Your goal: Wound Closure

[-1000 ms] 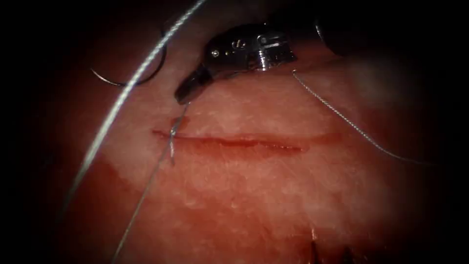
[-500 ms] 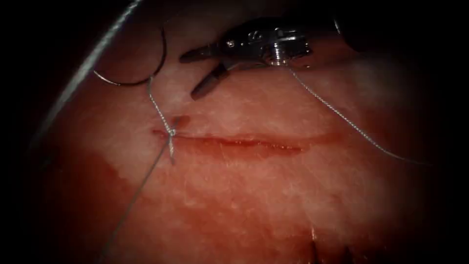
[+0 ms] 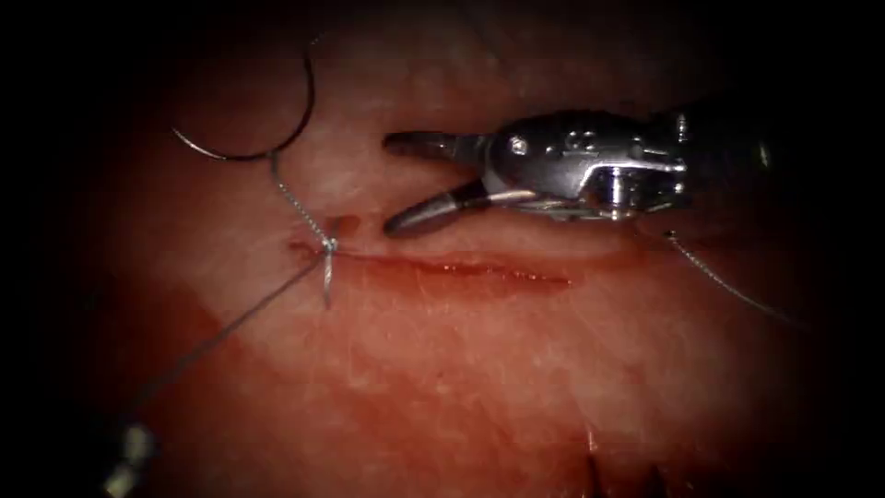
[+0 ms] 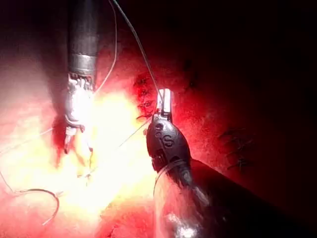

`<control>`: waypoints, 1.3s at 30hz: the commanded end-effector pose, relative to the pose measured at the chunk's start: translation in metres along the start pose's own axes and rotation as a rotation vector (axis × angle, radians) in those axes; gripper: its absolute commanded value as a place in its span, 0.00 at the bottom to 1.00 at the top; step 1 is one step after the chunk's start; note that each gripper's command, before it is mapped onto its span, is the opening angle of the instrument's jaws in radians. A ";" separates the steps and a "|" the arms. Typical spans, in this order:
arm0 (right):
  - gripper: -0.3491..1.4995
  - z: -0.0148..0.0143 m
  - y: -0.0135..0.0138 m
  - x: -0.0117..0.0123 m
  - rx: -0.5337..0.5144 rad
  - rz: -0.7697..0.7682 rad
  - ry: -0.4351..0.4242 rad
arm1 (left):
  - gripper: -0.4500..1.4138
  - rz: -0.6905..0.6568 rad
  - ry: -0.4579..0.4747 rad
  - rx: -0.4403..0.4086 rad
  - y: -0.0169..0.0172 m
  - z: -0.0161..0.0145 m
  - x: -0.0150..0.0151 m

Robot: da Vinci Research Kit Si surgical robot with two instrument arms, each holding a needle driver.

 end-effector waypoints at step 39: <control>0.12 0.0095 -0.0090 -0.0008 0.143 -0.138 0.274 | 0.00 0.174 0.046 0.184 -0.0249 -0.0026 -0.0110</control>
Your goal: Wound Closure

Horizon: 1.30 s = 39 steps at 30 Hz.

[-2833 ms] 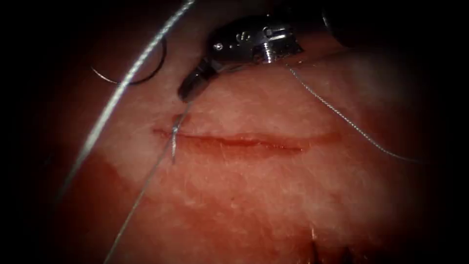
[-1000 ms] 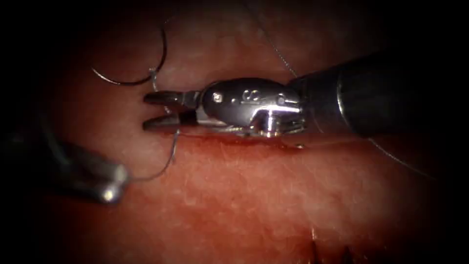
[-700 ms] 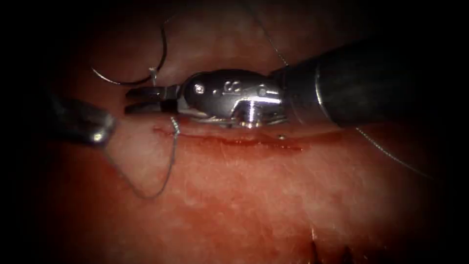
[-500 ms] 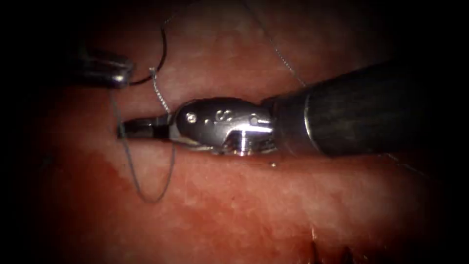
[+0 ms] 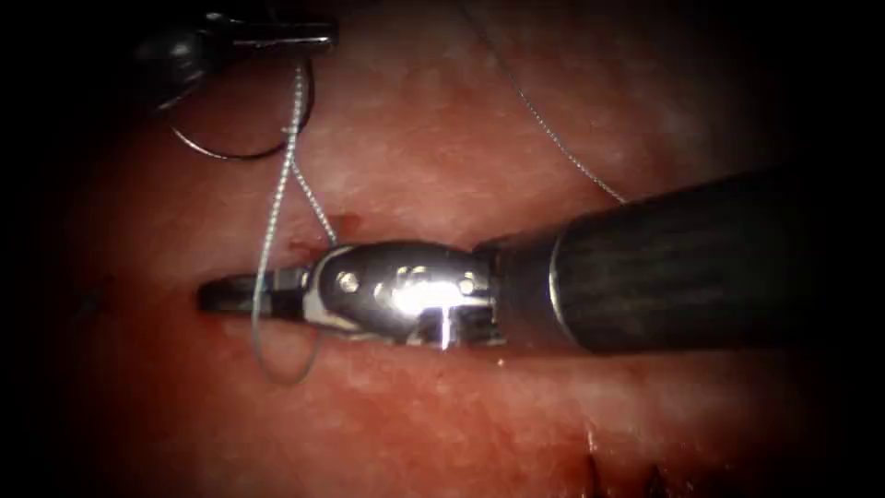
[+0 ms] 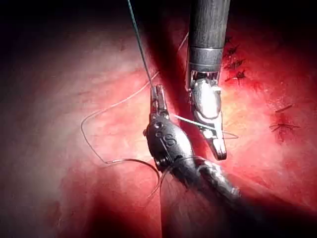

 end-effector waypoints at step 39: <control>0.55 -0.0051 0.0027 -0.0007 -0.296 0.289 0.302 | 0.00 0.009 -0.017 0.142 0.0043 -0.0096 -0.0145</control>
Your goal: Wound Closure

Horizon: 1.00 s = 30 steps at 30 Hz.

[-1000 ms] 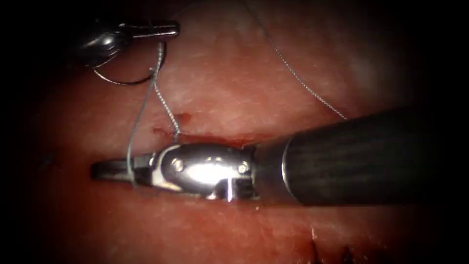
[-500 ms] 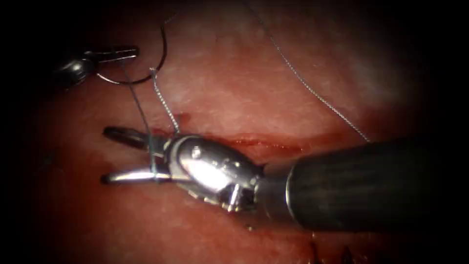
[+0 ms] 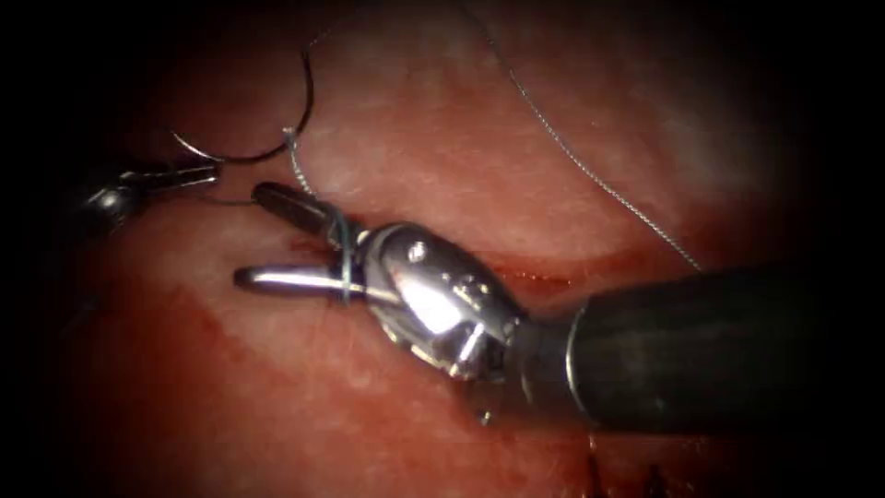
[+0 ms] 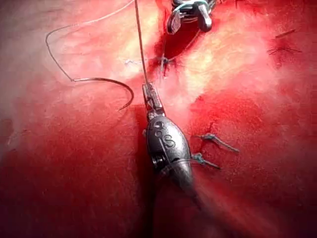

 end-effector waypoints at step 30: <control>0.53 0.0013 0.0034 -0.0029 -0.398 0.112 -0.552 | 0.00 -0.029 -0.022 -0.082 0.0139 -0.0015 0.0003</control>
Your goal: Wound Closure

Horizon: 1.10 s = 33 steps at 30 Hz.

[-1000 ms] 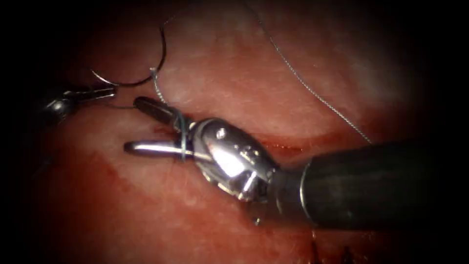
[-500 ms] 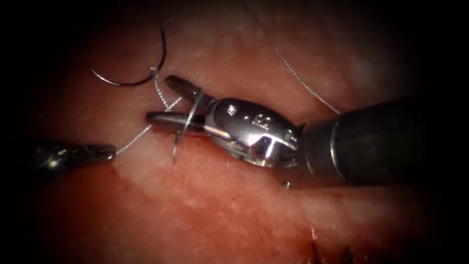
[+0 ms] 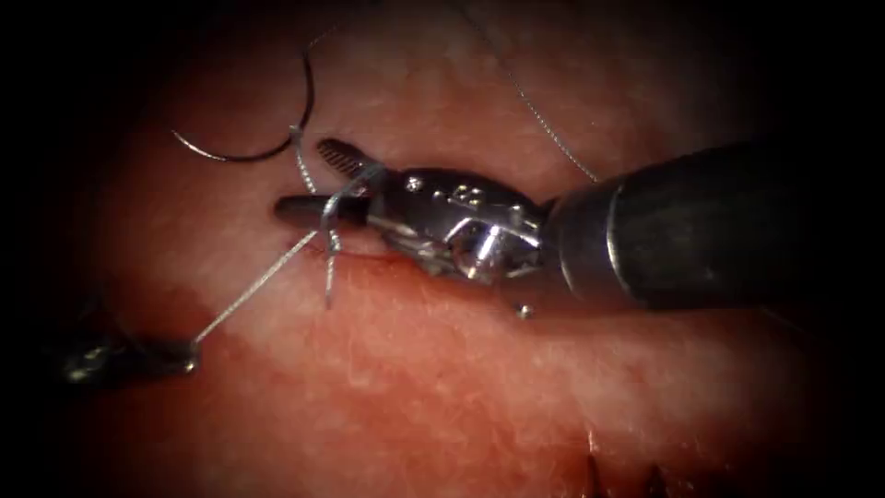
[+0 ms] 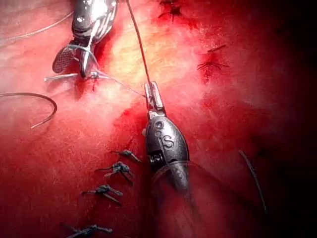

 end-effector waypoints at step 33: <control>0.00 -0.0024 -0.0022 0.0007 -0.012 0.044 0.010 | 0.00 -0.047 -0.023 0.017 -0.0002 -0.0029 0.0036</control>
